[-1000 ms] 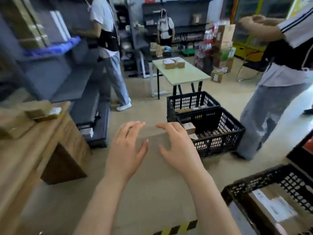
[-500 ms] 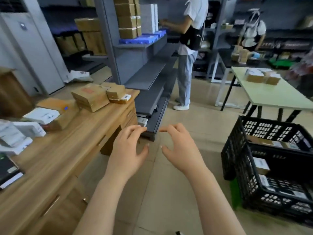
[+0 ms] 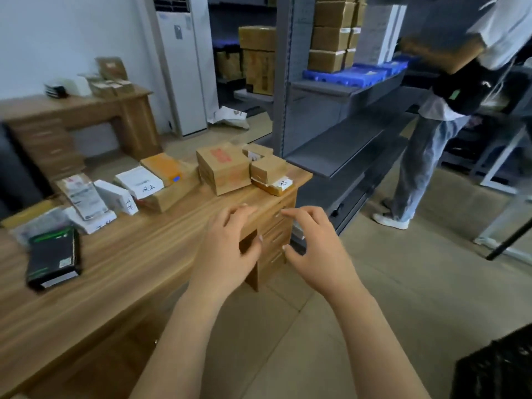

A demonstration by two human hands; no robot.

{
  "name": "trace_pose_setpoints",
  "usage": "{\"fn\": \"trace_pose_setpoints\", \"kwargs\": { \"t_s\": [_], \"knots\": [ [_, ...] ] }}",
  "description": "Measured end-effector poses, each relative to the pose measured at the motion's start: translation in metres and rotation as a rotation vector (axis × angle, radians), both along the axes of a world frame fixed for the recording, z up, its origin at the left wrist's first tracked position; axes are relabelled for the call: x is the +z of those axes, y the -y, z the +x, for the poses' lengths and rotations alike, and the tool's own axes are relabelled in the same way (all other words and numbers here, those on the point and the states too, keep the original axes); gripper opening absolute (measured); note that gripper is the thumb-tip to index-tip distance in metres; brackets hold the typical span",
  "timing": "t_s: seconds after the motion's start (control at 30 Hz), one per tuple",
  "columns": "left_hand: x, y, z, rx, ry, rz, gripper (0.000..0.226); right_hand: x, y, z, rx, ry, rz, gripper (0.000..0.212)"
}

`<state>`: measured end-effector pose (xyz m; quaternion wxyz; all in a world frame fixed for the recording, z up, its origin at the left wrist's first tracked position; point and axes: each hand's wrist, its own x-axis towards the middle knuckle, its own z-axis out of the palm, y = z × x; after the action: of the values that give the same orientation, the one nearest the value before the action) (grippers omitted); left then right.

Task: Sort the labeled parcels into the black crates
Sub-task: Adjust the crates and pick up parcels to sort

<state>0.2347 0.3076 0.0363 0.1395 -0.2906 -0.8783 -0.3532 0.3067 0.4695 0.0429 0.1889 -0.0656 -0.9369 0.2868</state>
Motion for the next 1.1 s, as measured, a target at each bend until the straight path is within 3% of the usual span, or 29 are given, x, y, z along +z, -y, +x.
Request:
{"fn": "trace_pose_setpoints", "kwargs": {
  "t_s": [0.27, 0.7, 0.9, 1.1],
  "knots": [
    [0.002, -0.024, -0.124, 0.101, 0.039, -0.001, 0.051, -0.001, -0.036, -0.130, 0.077, 0.040, 0.053, 0.057],
    [0.014, -0.043, -0.388, 0.065, 0.008, -0.036, 0.053, 0.024, -0.070, -0.394, 0.070, 0.031, 0.045, 0.060],
    [-0.014, -0.050, -0.461, 0.116, 0.135, -0.105, 0.073, 0.001, -0.091, -0.474, 0.166, 0.226, -0.021, 0.076],
    [-0.060, -0.073, -0.513, 0.216, 0.421, -0.226, 0.097, -0.051, -0.119, -0.562, 0.289, 0.449, 0.007, 0.093]
  ]
}}
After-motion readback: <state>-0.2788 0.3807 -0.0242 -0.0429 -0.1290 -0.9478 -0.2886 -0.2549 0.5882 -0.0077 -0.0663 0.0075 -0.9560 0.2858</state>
